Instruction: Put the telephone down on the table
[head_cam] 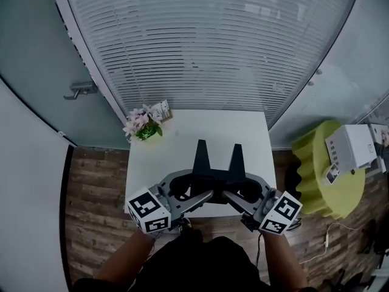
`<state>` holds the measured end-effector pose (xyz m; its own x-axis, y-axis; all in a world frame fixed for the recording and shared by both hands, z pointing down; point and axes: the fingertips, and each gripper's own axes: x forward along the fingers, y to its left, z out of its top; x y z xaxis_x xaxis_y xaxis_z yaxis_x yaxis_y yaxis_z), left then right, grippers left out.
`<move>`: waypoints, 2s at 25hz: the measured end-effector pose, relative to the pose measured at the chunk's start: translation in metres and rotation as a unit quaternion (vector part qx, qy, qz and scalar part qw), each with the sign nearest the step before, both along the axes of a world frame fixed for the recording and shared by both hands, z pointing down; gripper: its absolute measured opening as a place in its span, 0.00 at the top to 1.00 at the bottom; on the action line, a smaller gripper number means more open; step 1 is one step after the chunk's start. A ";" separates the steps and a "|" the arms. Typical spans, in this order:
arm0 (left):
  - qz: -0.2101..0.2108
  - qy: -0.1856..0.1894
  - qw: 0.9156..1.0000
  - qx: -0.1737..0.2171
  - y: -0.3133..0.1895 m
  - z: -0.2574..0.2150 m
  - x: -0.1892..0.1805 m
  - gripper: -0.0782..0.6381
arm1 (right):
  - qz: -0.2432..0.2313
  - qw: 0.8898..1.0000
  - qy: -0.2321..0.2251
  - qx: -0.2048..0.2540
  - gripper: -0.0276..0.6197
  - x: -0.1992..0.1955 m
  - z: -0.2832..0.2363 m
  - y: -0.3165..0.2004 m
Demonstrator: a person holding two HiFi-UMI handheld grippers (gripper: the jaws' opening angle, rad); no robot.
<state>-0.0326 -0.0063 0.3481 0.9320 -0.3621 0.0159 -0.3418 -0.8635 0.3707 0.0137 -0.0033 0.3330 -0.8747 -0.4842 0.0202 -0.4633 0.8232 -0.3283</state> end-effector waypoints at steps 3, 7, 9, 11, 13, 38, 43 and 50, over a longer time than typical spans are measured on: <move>0.002 -0.007 1.000 -0.007 -0.012 0.009 -0.001 0.58 | 0.003 1.000 -0.001 -0.013 0.64 -0.001 0.011 -0.012; -0.004 -0.010 0.999 -0.030 -0.024 0.027 0.003 0.58 | -0.006 0.999 -0.002 -0.034 0.64 0.003 0.028 -0.025; -0.012 -0.012 0.999 -0.037 -0.031 0.037 0.007 0.58 | -0.014 0.999 -0.003 -0.046 0.64 0.007 0.039 -0.033; -0.019 -0.015 0.999 -0.041 -0.038 0.048 0.011 0.58 | -0.022 0.998 -0.006 -0.056 0.64 0.011 0.050 -0.041; -0.027 -0.018 0.999 -0.044 -0.044 0.059 0.015 0.58 | -0.032 0.997 -0.005 -0.064 0.64 0.015 0.061 -0.048; -0.048 -0.040 0.987 -0.145 -0.074 0.210 0.038 0.57 | -0.054 0.984 0.010 -0.171 0.63 0.036 0.214 -0.081; -0.044 -0.049 0.985 -0.159 -0.091 0.228 0.042 0.57 | -0.049 0.981 0.014 -0.185 0.63 0.039 0.233 -0.098; -0.045 -0.065 0.982 -0.173 -0.119 0.255 0.044 0.56 | -0.043 0.976 0.021 -0.212 0.62 0.041 0.263 -0.126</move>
<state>0.0111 -0.1248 0.6036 0.8779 -0.3955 0.2699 -0.4759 -0.6579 0.5837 0.0546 -0.1293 0.5958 -0.9056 -0.3501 0.2394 -0.4192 0.6531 -0.6306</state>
